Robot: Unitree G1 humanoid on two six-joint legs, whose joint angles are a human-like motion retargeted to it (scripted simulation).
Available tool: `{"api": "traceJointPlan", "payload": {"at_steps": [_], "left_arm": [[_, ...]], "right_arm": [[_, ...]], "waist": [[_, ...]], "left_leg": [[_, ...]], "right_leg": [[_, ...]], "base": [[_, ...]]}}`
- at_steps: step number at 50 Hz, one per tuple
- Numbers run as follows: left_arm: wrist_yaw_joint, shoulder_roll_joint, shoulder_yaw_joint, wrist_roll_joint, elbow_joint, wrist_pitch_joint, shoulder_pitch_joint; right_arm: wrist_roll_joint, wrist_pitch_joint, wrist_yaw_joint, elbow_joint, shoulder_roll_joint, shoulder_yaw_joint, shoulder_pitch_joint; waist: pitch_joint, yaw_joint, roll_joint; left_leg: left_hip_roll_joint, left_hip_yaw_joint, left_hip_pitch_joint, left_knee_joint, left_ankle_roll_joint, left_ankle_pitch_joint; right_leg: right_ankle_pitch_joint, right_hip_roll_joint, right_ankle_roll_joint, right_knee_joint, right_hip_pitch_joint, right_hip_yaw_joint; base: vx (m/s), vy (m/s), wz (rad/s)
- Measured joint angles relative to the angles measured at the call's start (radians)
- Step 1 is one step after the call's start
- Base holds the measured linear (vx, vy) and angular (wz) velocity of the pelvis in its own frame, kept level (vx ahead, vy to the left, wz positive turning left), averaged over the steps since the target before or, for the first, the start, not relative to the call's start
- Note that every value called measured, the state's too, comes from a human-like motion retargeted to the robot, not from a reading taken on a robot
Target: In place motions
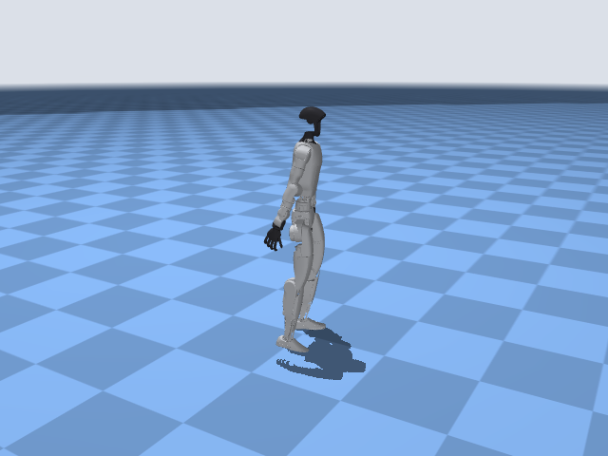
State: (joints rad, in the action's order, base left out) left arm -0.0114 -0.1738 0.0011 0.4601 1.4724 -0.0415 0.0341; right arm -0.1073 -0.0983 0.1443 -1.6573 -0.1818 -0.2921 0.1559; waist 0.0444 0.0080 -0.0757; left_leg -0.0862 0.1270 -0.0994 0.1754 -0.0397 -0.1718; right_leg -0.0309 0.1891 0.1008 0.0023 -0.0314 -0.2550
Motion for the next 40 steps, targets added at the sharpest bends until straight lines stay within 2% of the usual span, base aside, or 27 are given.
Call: {"api": "traceJointPlan", "payload": {"at_steps": [2, 4, 9, 12, 15, 17, 18, 20, 23, 25, 27, 30, 32, 35, 40], "left_arm": [[-0.004, 0.000, -0.013, -0.010, -0.004, 0.003, -0.018], [-0.005, 0.009, -0.013, -0.016, 0.000, 0.006, -0.019], [-0.026, 0.018, 0.007, -0.043, 0.013, -0.010, -0.014], [-0.052, 0.024, 0.022, -0.066, -0.017, -0.032, -0.031], [-0.100, 0.029, 0.027, -0.124, -0.061, -0.032, -0.052], [-0.127, 0.032, 0.026, -0.161, -0.098, -0.035, -0.067], [-0.140, 0.032, 0.032, -0.172, -0.114, -0.034, -0.078], [-0.156, 0.032, 0.030, -0.185, -0.144, -0.026, -0.098], [-0.157, 0.034, 0.032, -0.193, -0.181, -0.014, -0.124], [-0.159, 0.036, 0.027, -0.188, -0.199, -0.003, -0.140], [-0.154, 0.045, 0.017, -0.166, -0.205, 0.014, -0.140], [-0.111, 0.072, -0.015, -0.123, -0.197, 0.039, -0.100], [-0.045, 0.078, -0.029, -0.119, -0.139, 0.077, -0.068], [0.013, 0.040, 0.003, -0.057, 0.015, 0.138, -0.013], [-0.037, -0.031, 0.080, 0.039, 0.199, -0.031, 0.182]], "right_arm": [[-0.031, 0.014, -0.005, 0.026, 0.002, 0.016, -0.009], [-0.088, 0.005, -0.036, 0.054, 0.000, 0.024, -0.021], [-0.128, 0.051, -0.111, 0.114, -0.001, 0.087, -0.052], [-0.132, 0.067, -0.117, 0.136, 0.008, 0.115, -0.072], [-0.137, 0.081, -0.120, 0.131, 0.018, 0.122, -0.067], [-0.137, 0.082, -0.102, 0.112, 0.018, 0.119, -0.054], [-0.132, 0.078, -0.088, 0.097, 0.014, 0.117, -0.050], [-0.107, 0.068, -0.057, 0.058, 0.011, 0.099, -0.037], [-0.056, 0.052, -0.026, -0.028, -0.009, 0.082, -0.035], [-0.014, 0.016, -0.017, -0.043, -0.015, 0.066, -0.020], [0.043, -0.033, -0.006, -0.043, -0.019, 0.057, 0.004], [0.139, -0.090, 0.023, -0.043, -0.018, 0.055, 0.014], [0.172, -0.076, -0.003, -0.043, -0.011, 0.060, -0.020], [0.186, -0.007, -0.067, -0.043, -0.002, 0.136, -0.115], [0.107, 0.084, -0.064, -0.031, 0.026, 0.255, -0.364]], "waist": [[0.026, 0.047, -0.007], [0.021, 0.055, -0.001], [0.007, -0.020, 0.026], [0.039, -0.038, 0.046], [0.055, -0.018, 0.072], [0.052, -0.003, 0.079], [0.050, 0.049, 0.068], [0.061, -0.041, 0.086], [0.065, -0.070, 0.074], [0.072, -0.093, 0.068], [0.064, -0.096, 0.048], [0.057, -0.036, 0.048], [0.052, -0.003, 0.052], [0.043, -0.020, 0.052], [0.037, -0.012, 0.058]], "left_leg": [[-0.023, -0.014, 0.019, -0.012, -0.034, 0.028], [-0.005, 0.052, 0.032, -0.029, -0.036, 0.039], [0.011, 0.075, 0.035, -0.047, -0.048, 0.046], [0.037, 0.089, 0.041, -0.047, -0.057, 0.045], [0.083, 0.123, 0.040, -0.046, -0.059, 0.044], [0.102, 0.151, 0.038, -0.053, -0.058, 0.045], [0.107, 0.213, 0.045, -0.062, -0.055, 0.041], [0.106, 0.122, 0.039, -0.065, -0.058, 0.056], [0.078, 0.095, 0.044, -0.075, -0.061, 0.062], [0.054, 0.058, 0.049, -0.079, -0.061, 0.067], [0.015, 0.028, 0.056, -0.086, -0.058, 0.074], [-0.010, 0.016, 0.073, -0.100, -0.055, 0.079], [-0.013, 0.019, 0.075, -0.101, -0.052, 0.077], [-0.020, 0.024, 0.085, -0.102, -0.050, 0.069], [-0.002, 0.080, 0.100, -0.077, -0.044, 0.042]], "right_leg": [[0.005, 0.005, 0.001, 0.003, -0.010, 0.012], [0.015, 0.008, 0.004, 0.012, -0.004, 0.018], [0.031, 0.015, -0.002, 0.057, 0.030, 0.017], [0.031, -0.007, -0.048, 0.117, 0.063, 0.056], [0.052, -0.060, -0.127, 0.220, 0.123, 0.131], [0.050, -0.095, -0.136, 0.275, 0.154, 0.162], [0.049, -0.124, -0.135, 0.296, 0.167, 0.248], [0.015, -0.172, -0.131, 0.301, 0.165, 0.235], [-0.009, -0.193, -0.107, 0.239, 0.134, 0.284], [0.024, -0.189, -0.109, 0.188, 0.097, 0.288], [0.027, -0.120, -0.087, 0.129, 0.051, 0.109], [0.009, -0.115, -0.045, 0.090, 0.025, 0.185], [0.000, -0.096, -0.030, 0.057, 0.010, 0.122], [-0.012, -0.097, -0.030, 0.025, -0.009, 0.074], [-0.024, -0.106, -0.042, 0.036, -0.004, 0.150]], "base": [[-0.03, 0.16, -0.46], [0.03, 0.22, -0.22], [0.03, 0.22, -0.09], [-0.09, 0.17, -0.50], [-0.04, 0.08, -0.78], [-0.03, 0.04, -1.17], [-0.04, 0.01, -1.08], [-0.03, -0.01, 1.01], [-0.01, -0.02, 0.79], [0.02, -0.04, 0.87], [0.12, -0.04, 0.93], [0.11, -0.04, 0.52], [0.00, -0.06, 0.31], [0.01, -0.05, 0.32], [0.07, -0.07, -0.28]]}}
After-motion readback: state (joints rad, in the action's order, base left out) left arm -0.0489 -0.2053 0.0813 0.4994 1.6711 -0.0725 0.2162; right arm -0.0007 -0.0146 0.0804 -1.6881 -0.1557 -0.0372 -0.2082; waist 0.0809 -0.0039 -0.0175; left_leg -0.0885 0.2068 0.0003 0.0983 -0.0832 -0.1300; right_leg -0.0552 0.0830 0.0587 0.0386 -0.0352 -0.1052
